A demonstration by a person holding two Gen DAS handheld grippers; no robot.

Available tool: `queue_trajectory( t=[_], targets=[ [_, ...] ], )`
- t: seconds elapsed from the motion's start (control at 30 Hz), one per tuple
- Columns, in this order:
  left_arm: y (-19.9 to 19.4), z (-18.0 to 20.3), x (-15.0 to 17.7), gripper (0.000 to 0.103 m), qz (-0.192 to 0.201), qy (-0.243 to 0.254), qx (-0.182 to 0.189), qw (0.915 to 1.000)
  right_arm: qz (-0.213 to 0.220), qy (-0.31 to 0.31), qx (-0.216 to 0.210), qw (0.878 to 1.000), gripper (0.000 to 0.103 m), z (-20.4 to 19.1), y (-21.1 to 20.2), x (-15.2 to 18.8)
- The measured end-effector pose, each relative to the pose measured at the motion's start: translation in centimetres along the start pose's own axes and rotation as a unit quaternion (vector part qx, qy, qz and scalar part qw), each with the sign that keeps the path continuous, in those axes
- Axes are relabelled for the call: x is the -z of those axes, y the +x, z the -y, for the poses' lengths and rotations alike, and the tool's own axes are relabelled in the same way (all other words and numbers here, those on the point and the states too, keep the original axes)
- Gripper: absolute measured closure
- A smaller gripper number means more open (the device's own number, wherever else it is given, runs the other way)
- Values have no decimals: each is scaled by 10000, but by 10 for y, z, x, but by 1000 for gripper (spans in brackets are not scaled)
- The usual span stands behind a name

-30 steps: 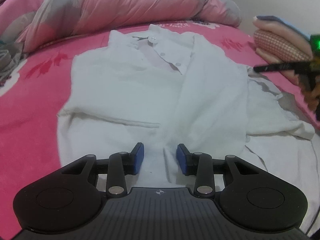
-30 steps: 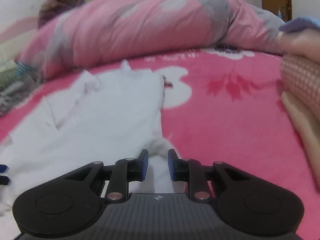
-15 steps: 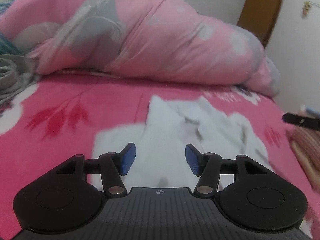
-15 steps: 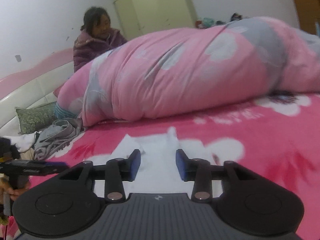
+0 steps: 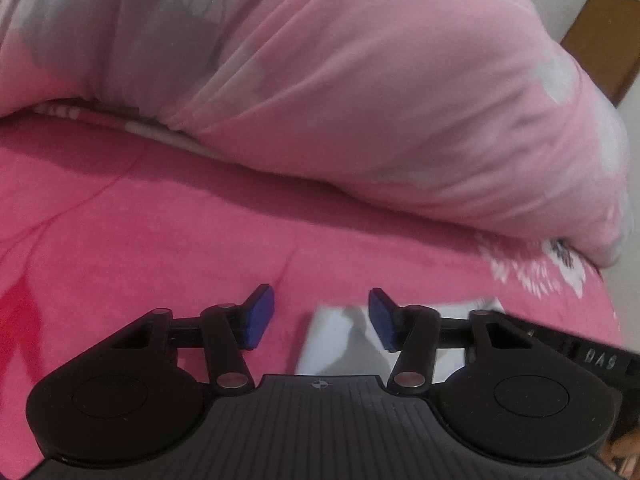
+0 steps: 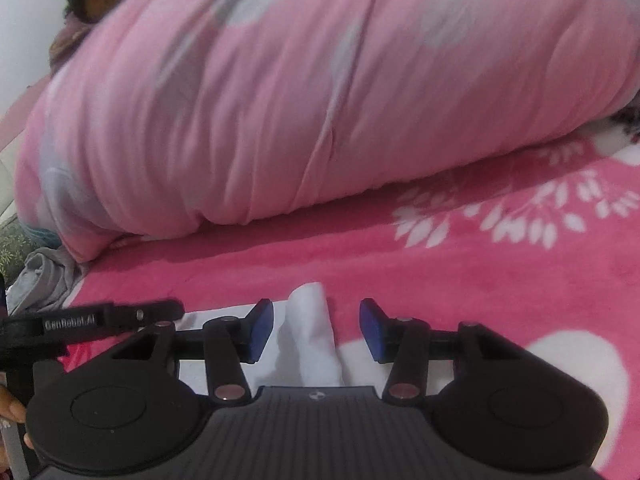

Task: Fold clothes

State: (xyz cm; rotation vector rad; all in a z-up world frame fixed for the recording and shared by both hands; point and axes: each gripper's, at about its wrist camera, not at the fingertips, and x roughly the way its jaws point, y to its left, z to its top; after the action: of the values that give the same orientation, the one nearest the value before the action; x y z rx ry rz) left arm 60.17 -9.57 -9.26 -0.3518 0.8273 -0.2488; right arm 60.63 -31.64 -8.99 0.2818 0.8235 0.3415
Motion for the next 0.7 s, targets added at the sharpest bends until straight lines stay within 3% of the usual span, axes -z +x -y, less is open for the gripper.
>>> queue_trajectory(
  t=[0.07, 0.1, 0.13, 0.23, 0.33, 0.47, 0.63, 0.7],
  targets=[
    [4, 0, -1, 75, 32, 114, -52, 9999, 3, 79, -1, 10000, 63, 1, 6, -2],
    [4, 0, 0, 89, 41, 154, -56, 9999, 29, 69, -49, 10000, 78, 0, 6, -2],
    [4, 0, 1, 94, 24, 190, -5, 9998, 51, 20, -63, 10000, 94, -1, 5, -2],
    [-2, 6, 9, 102, 179, 463, 64, 9987, 112, -151, -79, 9998, 101, -8, 1, -1],
    [-23, 12, 16, 103, 573, 622, 235, 9961, 343, -322, -89, 9989, 101, -16, -13, -1],
    [-71, 27, 31, 103, 1276, 1266, 527, 9823, 814, -840, -175, 9930, 101, -33, -49, 4],
    [-140, 32, 67, 102, 1805, 2174, 1016, 9539, 1395, -2403, -242, 9603, 101, -63, -121, 42],
    [-159, 24, 85, 100, 1583, 2461, 1169, 9491, 1406, -2975, -269, 9439, 99, -73, -146, 67]
  ],
)
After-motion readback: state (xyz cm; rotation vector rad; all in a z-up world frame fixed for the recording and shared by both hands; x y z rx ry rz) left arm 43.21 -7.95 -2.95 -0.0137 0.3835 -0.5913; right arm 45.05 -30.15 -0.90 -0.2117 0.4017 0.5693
